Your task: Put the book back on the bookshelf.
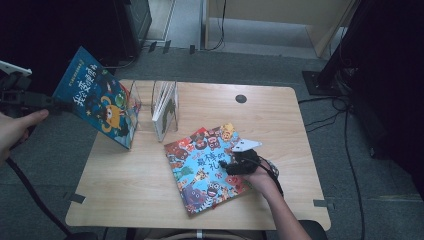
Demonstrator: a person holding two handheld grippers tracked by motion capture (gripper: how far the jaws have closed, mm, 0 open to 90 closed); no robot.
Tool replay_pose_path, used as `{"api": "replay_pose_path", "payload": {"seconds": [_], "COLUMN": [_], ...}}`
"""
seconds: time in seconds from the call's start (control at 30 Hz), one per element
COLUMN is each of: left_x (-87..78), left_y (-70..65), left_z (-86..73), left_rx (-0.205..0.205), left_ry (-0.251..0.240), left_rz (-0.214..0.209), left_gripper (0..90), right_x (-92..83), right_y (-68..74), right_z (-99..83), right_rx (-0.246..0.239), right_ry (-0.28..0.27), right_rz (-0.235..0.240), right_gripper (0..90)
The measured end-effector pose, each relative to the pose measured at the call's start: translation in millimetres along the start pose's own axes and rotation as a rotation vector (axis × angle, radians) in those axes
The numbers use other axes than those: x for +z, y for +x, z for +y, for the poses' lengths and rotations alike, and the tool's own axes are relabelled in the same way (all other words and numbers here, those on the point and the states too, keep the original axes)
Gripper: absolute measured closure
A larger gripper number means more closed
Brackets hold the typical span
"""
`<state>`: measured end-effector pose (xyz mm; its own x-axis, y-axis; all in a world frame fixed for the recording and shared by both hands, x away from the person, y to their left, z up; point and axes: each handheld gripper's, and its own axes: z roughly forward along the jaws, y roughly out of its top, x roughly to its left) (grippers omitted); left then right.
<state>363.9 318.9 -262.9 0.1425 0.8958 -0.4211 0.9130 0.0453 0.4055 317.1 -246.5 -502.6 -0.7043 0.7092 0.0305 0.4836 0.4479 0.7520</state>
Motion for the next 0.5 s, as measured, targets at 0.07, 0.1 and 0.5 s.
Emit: {"api": "replay_pose_path", "payload": {"seconds": [0.07, 0.1, 0.5], "left_x": [1.6, 2.0, 37.1], "left_y": [-3.4, -4.5, -31.8], "left_z": [-13.2, -18.0, -67.5], "left_rx": [0.015, 0.024, 0.096], "left_ry": [-0.019, -0.025, 0.006], "left_rz": [0.019, 0.028, -0.027], "left_gripper": [47.2, 47.2, 47.6], "right_x": [0.0, 0.3, 1.9], "right_y": [-0.5, -0.5, 0.2], "right_z": [0.9, 2.1, 4.3], "right_rx": [0.006, -0.003, -0.01], "right_ry": [0.005, 0.012, 0.019], "right_rz": [0.001, 0.003, 0.009], "right_gripper": [25.9, 26.1, 26.5]}}
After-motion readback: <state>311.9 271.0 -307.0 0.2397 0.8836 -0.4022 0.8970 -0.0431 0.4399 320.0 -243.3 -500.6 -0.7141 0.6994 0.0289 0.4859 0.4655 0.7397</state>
